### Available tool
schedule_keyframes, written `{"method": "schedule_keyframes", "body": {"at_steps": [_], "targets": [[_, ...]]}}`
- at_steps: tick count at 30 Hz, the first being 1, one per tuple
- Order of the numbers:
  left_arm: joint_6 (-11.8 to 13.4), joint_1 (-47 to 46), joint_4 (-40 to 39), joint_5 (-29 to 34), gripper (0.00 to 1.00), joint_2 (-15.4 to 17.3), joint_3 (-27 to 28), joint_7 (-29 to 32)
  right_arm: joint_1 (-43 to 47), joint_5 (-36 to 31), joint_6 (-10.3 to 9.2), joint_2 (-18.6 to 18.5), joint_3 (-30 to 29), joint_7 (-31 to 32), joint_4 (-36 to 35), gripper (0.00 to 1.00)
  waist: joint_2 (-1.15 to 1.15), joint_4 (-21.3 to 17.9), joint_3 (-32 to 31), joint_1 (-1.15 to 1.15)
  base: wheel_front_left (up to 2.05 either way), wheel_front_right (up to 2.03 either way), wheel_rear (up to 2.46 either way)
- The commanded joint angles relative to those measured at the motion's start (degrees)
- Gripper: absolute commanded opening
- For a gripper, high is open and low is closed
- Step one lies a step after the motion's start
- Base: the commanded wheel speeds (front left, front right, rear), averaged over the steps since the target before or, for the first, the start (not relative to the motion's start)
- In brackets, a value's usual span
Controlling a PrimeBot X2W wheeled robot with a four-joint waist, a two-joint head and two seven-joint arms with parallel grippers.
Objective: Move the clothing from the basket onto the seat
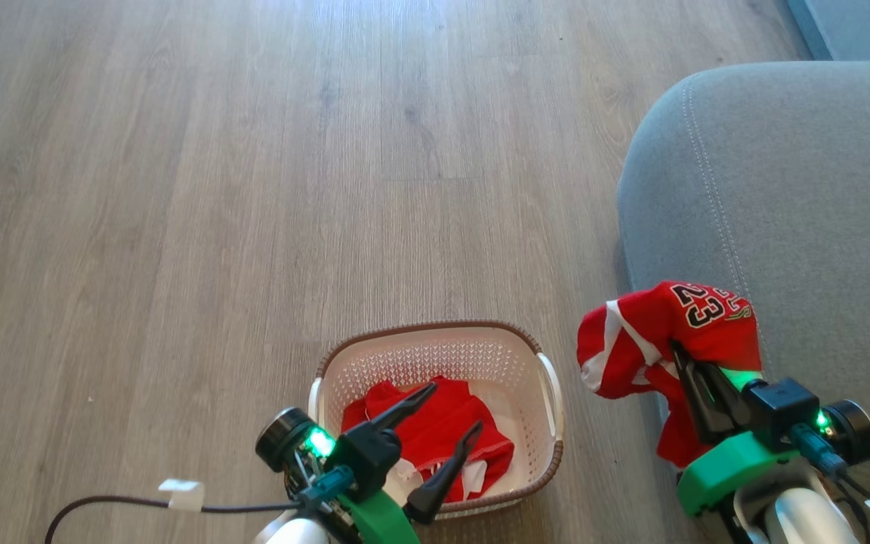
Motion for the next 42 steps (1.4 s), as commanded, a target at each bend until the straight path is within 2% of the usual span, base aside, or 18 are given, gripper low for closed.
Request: {"method": "schedule_keyframes", "body": {"at_steps": [1,14,21,34,42], "targets": [[-0.07,-1.52,-1.26,-0.47,1.00,0.60,1.74,-0.28,-0.94,-0.46,-0.02,-0.31,0.62,-0.38,-1.65,0.00,0.00,-0.08,0.05,0.00,0.00,0.00,0.00],[-0.07,-1.66,-0.25,-0.19,1.00,0.50,2.41,-0.28,-1.60,-0.95,-0.02,0.55,-0.03,-0.38,-0.98,0.00,0.00,-1.27,0.47,0.00,0.00,0.00,0.00],[-0.07,-1.70,-0.80,0.16,1.00,0.52,3.33,-0.28,-2.37,-1.17,-0.02,0.00,0.01,-0.38,-1.35,0.00,0.00,-3.76,1.30,0.00,0.00,0.00,0.00],[-0.07,-3.28,-1.69,0.43,1.00,0.91,2.34,-0.28,-3.69,-2.03,-0.02,0.41,0.03,-0.38,-2.51,0.00,0.00,-12.22,4.31,0.00,0.00,0.00,0.00],[-0.07,-4.35,-2.44,0.75,1.00,1.70,1.20,-0.28,-3.85,-2.46,-0.02,1.26,-0.83,-0.38,-3.29,0.00,0.00,-19.52,6.08,0.00,0.00,0.00,0.00]]}}
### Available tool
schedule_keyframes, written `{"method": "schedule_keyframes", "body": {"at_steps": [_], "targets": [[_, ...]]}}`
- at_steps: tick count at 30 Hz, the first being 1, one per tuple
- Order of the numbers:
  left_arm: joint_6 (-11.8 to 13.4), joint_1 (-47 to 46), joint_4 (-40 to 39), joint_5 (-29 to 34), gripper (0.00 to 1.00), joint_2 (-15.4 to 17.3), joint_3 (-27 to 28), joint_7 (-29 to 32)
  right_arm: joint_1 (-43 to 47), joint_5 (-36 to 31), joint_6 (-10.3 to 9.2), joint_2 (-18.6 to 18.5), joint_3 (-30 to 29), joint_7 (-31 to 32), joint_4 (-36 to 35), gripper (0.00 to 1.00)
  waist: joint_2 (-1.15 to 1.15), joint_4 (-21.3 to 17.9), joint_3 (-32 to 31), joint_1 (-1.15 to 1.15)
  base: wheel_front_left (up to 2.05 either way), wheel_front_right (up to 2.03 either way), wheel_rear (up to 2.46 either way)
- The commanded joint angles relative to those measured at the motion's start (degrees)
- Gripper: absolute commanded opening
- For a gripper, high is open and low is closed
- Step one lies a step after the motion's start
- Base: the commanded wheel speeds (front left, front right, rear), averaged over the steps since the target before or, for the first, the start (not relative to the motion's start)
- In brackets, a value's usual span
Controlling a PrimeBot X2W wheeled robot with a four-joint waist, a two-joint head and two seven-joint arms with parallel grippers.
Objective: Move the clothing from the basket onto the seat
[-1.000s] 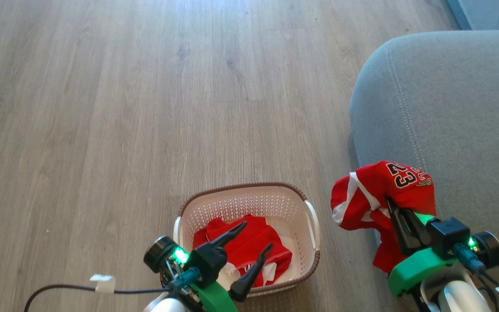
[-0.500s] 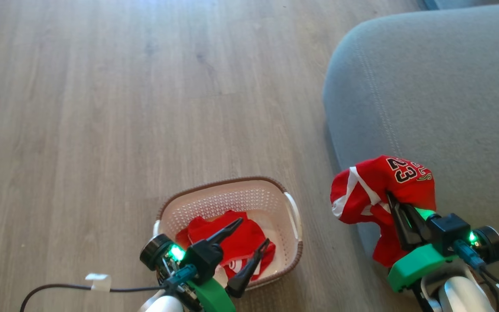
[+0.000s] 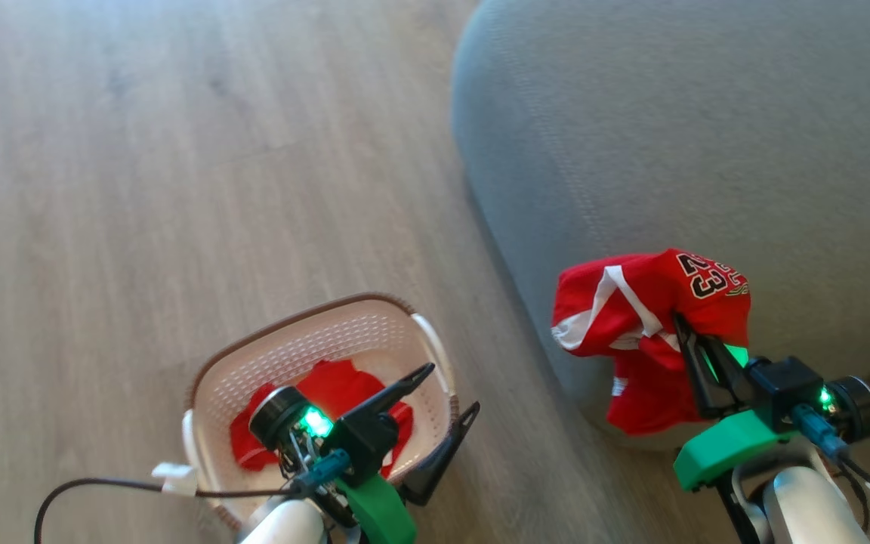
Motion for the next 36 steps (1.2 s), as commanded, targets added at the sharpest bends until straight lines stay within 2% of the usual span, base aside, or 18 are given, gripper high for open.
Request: {"method": "schedule_keyframes", "body": {"at_steps": [1,7,13,25,36], "targets": [[-0.07,-1.78,-1.75,0.48,1.00,0.51,1.22,-0.29,-1.74,-0.19,-0.01,-0.18,0.66,-0.38,-2.00,0.00,0.00,-2.62,0.22,-0.01,0.00,0.00,0.00],[-0.07,-1.59,-2.22,0.81,1.00,0.81,0.03,-0.29,-1.48,0.21,-0.01,0.54,0.03,-0.38,-2.60,0.00,0.00,-7.87,0.10,-0.01,0.00,0.00,0.00],[-0.07,-1.77,-3.31,1.13,1.00,0.40,-0.50,-0.29,-0.70,0.28,-0.01,1.16,-1.09,-0.38,-2.68,0.00,0.00,-11.54,0.23,-0.01,0.00,0.00,0.00],[-0.07,-4.07,-4.14,0.12,1.00,-0.75,-4.13,-0.29,2.23,-0.43,-0.01,3.24,-7.82,-0.38,-6.45,0.00,0.00,-12.38,0.51,-0.01,0.00,0.00,0.00],[-0.07,-5.13,-3.88,-0.41,1.00,-1.03,-5.07,-0.29,2.21,-1.80,-0.01,2.65,-9.70,-0.38,-8.33,0.00,0.00,-12.24,0.87,-0.01,0.00,0.00,0.00]]}}
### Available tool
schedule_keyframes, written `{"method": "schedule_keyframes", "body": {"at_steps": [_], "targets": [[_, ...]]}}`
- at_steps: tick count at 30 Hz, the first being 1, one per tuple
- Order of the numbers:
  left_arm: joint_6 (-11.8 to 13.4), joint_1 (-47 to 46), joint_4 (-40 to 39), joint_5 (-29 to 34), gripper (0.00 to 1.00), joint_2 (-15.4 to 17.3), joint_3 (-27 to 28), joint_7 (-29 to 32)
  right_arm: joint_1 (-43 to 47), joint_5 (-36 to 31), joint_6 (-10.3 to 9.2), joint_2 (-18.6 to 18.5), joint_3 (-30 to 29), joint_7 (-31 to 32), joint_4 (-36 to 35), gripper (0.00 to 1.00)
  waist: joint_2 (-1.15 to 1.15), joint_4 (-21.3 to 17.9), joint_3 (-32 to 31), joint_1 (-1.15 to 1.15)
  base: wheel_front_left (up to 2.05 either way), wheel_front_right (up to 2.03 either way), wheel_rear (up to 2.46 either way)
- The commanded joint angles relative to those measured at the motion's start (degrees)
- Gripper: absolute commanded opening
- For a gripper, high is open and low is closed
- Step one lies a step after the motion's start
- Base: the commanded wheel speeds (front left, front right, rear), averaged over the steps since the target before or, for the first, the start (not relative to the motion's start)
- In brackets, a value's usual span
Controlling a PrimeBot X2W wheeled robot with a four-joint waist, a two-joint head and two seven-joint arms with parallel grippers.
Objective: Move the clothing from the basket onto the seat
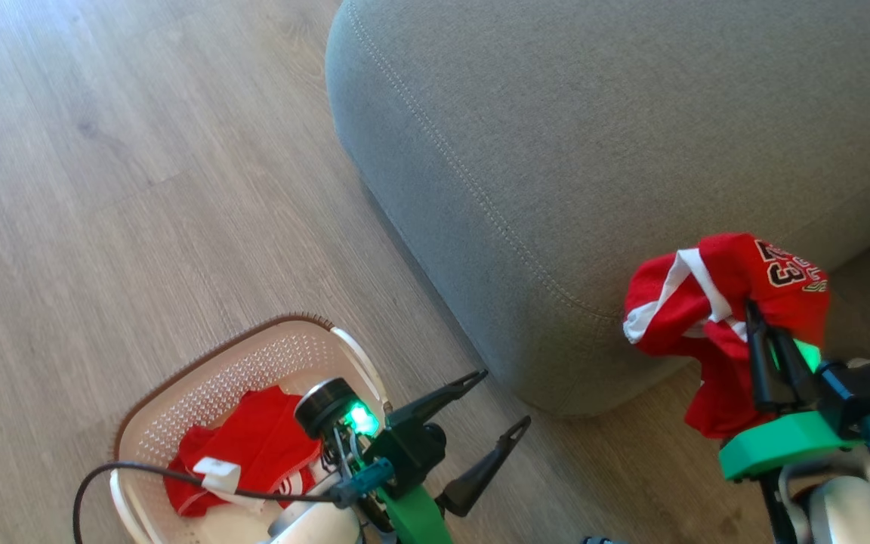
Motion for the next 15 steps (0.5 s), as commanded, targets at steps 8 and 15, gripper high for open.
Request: {"method": "schedule_keyframes", "body": {"at_steps": [8,15], "targets": [[-0.07,-0.89,-2.49,0.55,1.00,0.45,3.51,-0.29,-5.35,-0.40,-0.01,-5.01,-1.81,-0.38,-5.35,0.00,0.00,-0.53,1.67,0.00,0.00,0.00,0.00],[-0.07,-2.16,-3.68,2.10,1.00,3.71,3.50,-0.29,-14.49,0.63,-0.01,-9.71,-2.93,-0.38,-7.98,0.00,0.00,-1.05,7.79,0.00,0.00,0.00,0.00]]}}
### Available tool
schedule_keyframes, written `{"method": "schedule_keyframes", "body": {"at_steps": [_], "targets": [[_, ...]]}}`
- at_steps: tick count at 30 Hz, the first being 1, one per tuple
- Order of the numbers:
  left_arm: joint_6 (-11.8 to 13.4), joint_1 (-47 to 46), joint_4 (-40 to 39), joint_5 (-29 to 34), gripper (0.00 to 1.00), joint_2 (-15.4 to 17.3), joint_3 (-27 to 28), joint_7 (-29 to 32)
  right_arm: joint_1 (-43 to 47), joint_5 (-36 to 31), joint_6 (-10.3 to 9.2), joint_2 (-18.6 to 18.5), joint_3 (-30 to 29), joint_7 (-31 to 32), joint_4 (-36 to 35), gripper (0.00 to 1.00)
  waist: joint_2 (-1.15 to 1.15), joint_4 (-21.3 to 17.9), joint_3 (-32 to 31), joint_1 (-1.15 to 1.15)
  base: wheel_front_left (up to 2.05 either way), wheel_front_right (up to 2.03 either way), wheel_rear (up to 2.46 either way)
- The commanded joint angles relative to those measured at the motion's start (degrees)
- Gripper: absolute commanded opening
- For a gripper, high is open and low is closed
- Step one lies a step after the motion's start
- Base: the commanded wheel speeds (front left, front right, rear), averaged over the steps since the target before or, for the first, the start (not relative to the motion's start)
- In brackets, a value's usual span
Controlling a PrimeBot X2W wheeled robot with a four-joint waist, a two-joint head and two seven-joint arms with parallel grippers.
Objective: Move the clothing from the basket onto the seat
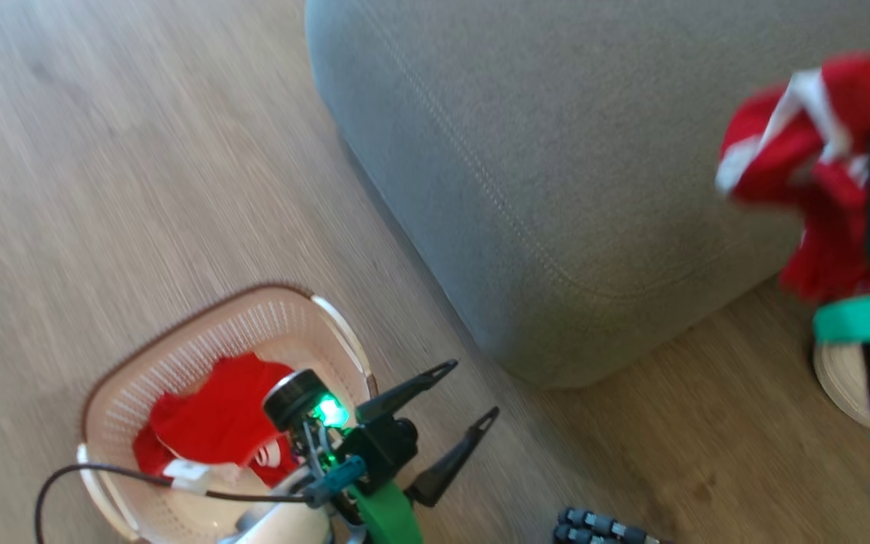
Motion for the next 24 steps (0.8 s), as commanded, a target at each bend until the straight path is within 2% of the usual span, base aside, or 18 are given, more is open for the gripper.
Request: {"method": "schedule_keyframes", "body": {"at_steps": [1,7,12,19,24], "targets": [[-0.07,-2.32,-2.09,0.59,1.00,1.07,1.76,-0.29,-2.96,0.76,-0.01,-2.08,0.68,-0.38,-2.34,0.00,0.00,-0.39,3.05,0.00,0.00,0.00,0.00],[-0.07,-5.18,-3.19,1.15,1.00,5.30,-2.88,-0.29,-11.32,2.37,-0.01,-7.01,-2.90,-0.38,-3.86,0.00,0.00,2.19,10.23,0.00,0.00,0.00,0.00],[-0.07,-8.22,-4.27,0.95,1.00,8.45,-4.51,-0.29,-17.81,2.34,-0.01,-10.57,-2.85,-0.38,-2.34,0.00,0.00,4.12,15.89,0.00,0.00,0.00,0.00],[-0.07,-10.75,-5.72,0.96,1.00,11.38,-6.25,-0.29,-28.85,4.84,-0.01,-15.08,-1.78,-0.38,7.24,0.00,0.00,6.60,21.28,0.00,0.00,0.00,0.00],[-0.07,-12.13,-6.23,1.37,1.00,12.75,-7.36,-0.29,-36.68,6.48,-0.01,-16.80,-1.86,-0.38,15.81,0.00,0.00,8.18,24.29,0.00,0.00,0.00,0.00]]}}
